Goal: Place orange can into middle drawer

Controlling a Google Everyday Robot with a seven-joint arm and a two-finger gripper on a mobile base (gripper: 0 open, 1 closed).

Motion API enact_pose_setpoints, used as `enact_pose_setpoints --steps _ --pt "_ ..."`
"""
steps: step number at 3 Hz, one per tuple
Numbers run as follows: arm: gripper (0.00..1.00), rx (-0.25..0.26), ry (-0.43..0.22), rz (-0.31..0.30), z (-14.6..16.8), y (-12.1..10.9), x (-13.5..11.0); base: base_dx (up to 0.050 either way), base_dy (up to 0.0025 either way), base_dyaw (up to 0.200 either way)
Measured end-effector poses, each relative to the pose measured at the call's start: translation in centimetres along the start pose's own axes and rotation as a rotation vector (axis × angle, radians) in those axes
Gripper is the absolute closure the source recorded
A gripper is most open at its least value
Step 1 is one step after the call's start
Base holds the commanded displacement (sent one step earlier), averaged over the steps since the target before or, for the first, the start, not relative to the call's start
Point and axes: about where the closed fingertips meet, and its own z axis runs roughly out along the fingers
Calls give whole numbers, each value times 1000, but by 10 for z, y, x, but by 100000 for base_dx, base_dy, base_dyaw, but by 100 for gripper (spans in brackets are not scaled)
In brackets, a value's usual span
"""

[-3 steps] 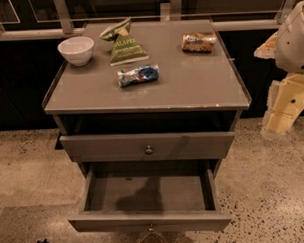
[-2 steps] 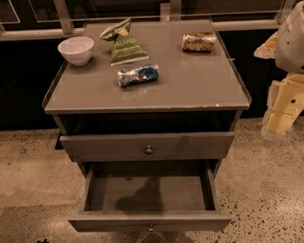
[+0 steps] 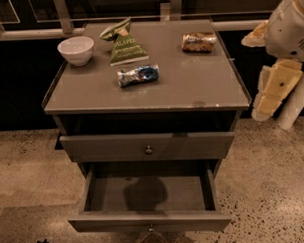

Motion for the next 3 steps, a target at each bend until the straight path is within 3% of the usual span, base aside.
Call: enact_pose_setpoints --steps 1,2,3 --pt "0 18 -95 -19 19 -45 6 0 0 0" --pt "0 70 -129 28 34 -95 27 0 0 0" --pt "0 75 -134 28 35 -99 26 0 0 0"
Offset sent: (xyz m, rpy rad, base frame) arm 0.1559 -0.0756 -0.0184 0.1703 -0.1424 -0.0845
